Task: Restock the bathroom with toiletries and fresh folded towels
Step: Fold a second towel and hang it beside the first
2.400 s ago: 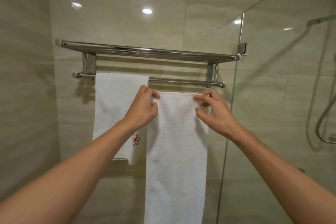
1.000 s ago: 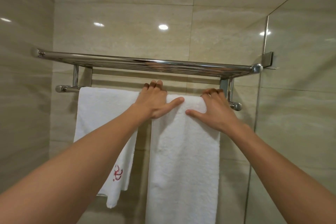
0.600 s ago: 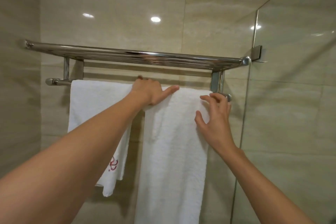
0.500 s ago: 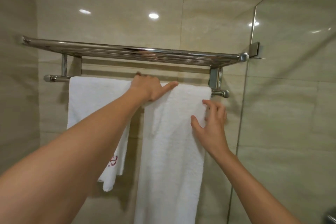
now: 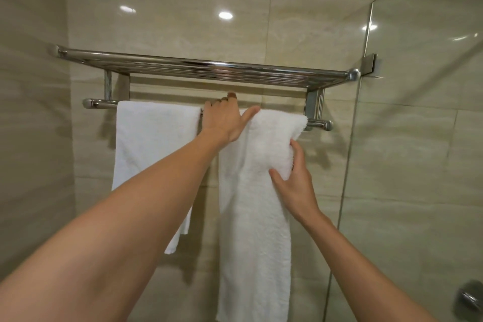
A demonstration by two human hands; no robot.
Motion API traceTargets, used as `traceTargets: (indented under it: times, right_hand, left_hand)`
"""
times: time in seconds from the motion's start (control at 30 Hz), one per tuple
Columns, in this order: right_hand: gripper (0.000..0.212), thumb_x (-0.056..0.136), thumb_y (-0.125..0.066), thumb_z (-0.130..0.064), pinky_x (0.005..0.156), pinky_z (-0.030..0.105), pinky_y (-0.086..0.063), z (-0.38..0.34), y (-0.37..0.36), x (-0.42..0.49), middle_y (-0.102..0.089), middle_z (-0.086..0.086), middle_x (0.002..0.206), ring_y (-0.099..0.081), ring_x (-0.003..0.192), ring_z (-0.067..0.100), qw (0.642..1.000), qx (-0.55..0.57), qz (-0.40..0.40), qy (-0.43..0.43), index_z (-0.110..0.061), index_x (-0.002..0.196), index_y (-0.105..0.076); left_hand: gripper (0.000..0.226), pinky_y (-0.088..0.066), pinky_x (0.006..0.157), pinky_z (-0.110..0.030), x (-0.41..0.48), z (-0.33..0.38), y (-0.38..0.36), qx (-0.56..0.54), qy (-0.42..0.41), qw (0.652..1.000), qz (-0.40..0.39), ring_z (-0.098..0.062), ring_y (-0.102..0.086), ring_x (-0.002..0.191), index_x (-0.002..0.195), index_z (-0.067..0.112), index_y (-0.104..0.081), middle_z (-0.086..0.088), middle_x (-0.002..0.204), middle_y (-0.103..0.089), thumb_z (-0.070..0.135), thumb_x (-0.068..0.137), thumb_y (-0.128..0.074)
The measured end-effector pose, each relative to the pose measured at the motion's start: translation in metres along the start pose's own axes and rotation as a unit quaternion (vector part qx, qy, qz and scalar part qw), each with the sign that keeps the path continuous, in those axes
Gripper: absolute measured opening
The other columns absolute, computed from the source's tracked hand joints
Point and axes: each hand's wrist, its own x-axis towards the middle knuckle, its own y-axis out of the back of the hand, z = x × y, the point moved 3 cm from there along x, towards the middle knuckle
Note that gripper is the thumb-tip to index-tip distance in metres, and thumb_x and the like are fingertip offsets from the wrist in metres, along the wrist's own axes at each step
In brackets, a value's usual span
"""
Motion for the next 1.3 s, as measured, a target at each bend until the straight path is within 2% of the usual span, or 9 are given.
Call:
traceTargets:
  times: [0.17, 0.3, 0.47, 0.7, 0.83, 0.97, 1.13, 1.2, 1.3]
  right_hand:
    - [0.071, 0.092, -0.065, -0.02, 0.108, 0.035, -0.044, -0.01, 0.003, 0.001, -0.04, -0.015, 0.149, -0.045, 0.131, 0.004, 0.999, 0.018, 0.013, 0.022, -0.038, 0.147, -0.024]
    - [0.067, 0.092, -0.065, -0.019, 0.109, 0.038, -0.043, -0.015, 0.008, 0.004, -0.042, -0.016, 0.148, -0.045, 0.132, 0.003, 0.999, 0.022, 0.021, 0.04, -0.036, 0.146, -0.029]
    - [0.065, 0.093, -0.065, -0.019, 0.109, 0.039, -0.042, -0.021, 0.008, 0.008, -0.043, -0.016, 0.147, -0.045, 0.132, 0.003, 0.998, 0.021, 0.026, 0.047, -0.035, 0.145, -0.031]
    - [0.055, 0.096, -0.059, -0.023, 0.106, 0.014, -0.032, -0.032, 0.008, 0.012, -0.042, -0.023, 0.144, -0.038, 0.13, -0.009, 0.996, -0.02, 0.047, 0.073, -0.035, 0.145, -0.036]
    - [0.043, 0.095, -0.06, -0.017, 0.098, 0.004, -0.031, -0.038, 0.011, 0.019, -0.049, -0.02, 0.131, -0.039, 0.118, -0.02, 0.989, -0.068, 0.059, 0.117, -0.026, 0.136, -0.05]
    - [0.042, 0.095, -0.06, -0.018, 0.092, -0.001, -0.029, -0.043, 0.017, 0.03, -0.048, -0.017, 0.13, -0.043, 0.113, -0.011, 0.986, -0.093, 0.06, 0.121, -0.028, 0.134, -0.05]
    - [0.037, 0.092, -0.059, -0.019, 0.094, 0.003, -0.029, -0.055, 0.03, 0.046, -0.053, -0.005, 0.128, -0.046, 0.113, -0.003, 0.987, -0.095, 0.075, 0.105, -0.029, 0.128, -0.056]
    - [0.037, 0.091, -0.055, -0.016, 0.094, 0.012, -0.032, -0.061, 0.035, 0.05, -0.052, -0.003, 0.125, -0.048, 0.114, 0.003, 0.991, -0.085, 0.065, 0.082, -0.029, 0.126, -0.058]
    - [0.04, 0.089, -0.051, -0.013, 0.092, 0.011, -0.034, -0.069, 0.041, 0.057, -0.051, -0.005, 0.125, -0.048, 0.114, 0.003, 0.995, -0.061, 0.056, 0.054, -0.031, 0.124, -0.06]
  left_hand:
    - [0.047, -0.036, 0.099, -0.043, -0.019, -0.014, -0.009, -0.074, -0.039, 0.994, 0.066, -0.03, -0.049, 0.107, 0.121, 0.012, -0.051, -0.012, 0.123, -0.047, 0.05, 0.102, -0.031]
    - [0.037, -0.029, 0.1, -0.042, -0.042, -0.019, -0.012, -0.105, -0.049, 0.988, 0.099, -0.031, -0.035, 0.114, 0.125, 0.012, -0.046, -0.013, 0.129, -0.034, 0.038, 0.099, -0.043]
    - [0.051, -0.033, 0.101, -0.041, -0.083, -0.021, -0.029, -0.242, -0.031, 0.968, 0.061, -0.03, -0.036, 0.117, 0.135, 0.015, -0.035, -0.009, 0.127, -0.03, 0.035, 0.091, -0.051]
    - [0.069, -0.023, 0.113, -0.03, -0.13, -0.009, -0.052, -0.448, 0.003, 0.894, -0.009, -0.005, -0.025, 0.13, 0.149, 0.032, -0.011, 0.013, 0.14, -0.013, 0.022, 0.096, -0.053]
    - [0.073, -0.027, 0.119, -0.038, -0.13, -0.006, -0.054, -0.481, -0.014, 0.876, -0.023, -0.008, -0.028, 0.136, 0.149, 0.033, -0.012, 0.011, 0.147, -0.019, 0.005, 0.092, -0.049]
    - [0.062, -0.031, 0.113, -0.03, -0.12, -0.003, -0.041, -0.482, -0.02, 0.874, 0.063, -0.009, -0.038, 0.133, 0.143, 0.027, -0.031, 0.007, 0.144, -0.038, -0.003, 0.09, -0.048]
    - [0.044, -0.034, 0.101, -0.008, -0.094, -0.006, -0.019, -0.487, -0.007, 0.861, 0.143, 0.01, -0.046, 0.119, 0.128, 0.023, -0.053, 0.014, 0.126, -0.055, -0.004, 0.093, -0.05]
    - [0.041, -0.032, 0.091, 0.001, -0.082, -0.006, -0.011, -0.513, 0.01, 0.847, 0.143, 0.022, -0.047, 0.11, 0.123, 0.019, -0.06, 0.017, 0.118, -0.058, -0.007, 0.093, -0.049]
    - [0.04, -0.033, 0.085, 0.005, -0.07, -0.009, -0.003, -0.538, 0.038, 0.831, 0.137, 0.029, -0.047, 0.1, 0.12, 0.017, -0.064, 0.013, 0.115, -0.06, -0.009, 0.093, -0.05]
